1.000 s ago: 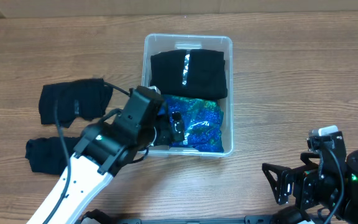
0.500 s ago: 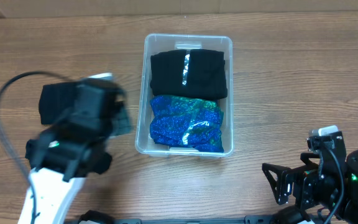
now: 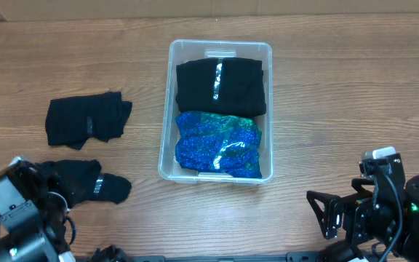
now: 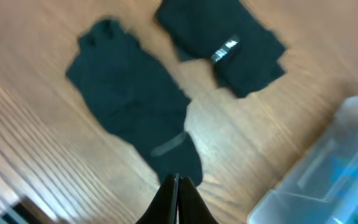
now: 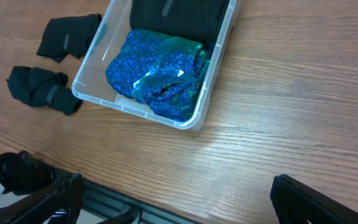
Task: Pack container
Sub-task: 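Move the left gripper to the black bundle and grasp it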
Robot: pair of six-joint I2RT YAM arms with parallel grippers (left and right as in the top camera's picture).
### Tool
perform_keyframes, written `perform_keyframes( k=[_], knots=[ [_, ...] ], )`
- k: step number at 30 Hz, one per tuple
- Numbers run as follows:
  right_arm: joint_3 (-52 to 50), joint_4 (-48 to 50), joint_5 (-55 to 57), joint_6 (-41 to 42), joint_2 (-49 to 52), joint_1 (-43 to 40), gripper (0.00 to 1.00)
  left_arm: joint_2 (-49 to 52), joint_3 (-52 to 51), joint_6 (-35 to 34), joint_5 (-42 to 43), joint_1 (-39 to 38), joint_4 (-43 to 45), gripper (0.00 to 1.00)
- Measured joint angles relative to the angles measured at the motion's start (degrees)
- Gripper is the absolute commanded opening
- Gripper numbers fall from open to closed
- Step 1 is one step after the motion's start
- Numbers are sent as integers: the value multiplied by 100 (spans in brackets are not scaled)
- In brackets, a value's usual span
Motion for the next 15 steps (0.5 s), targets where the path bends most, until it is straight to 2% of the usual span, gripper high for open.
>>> perform_keyframes(
  k=[4,5,6,7,8,10,15],
  knots=[
    [0,2,-2,4,0,0,100,46,-472,-376,-382,752,72,4],
    [0,2,-4,2,0,0,100,46,-472,-503,-592,846,63,7],
    [0,0,-2,0,0,0,100,48,-472,-671,-835,911,50,18],
    [0,-2,-2,4,0,0,100,66,-472,-804,-1008,946,50,72],
    [0,-2,-2,4,0,0,100,111,-472,-1012,-1222,975,66,100],
    [0,-4,-2,2,0,-2,100,343,-472,-1235,-1558,1025,273,100],
    [0,0,-4,7,0,-2,100,1300,-472,-1379,-1770,1025,782,100]
  ],
)
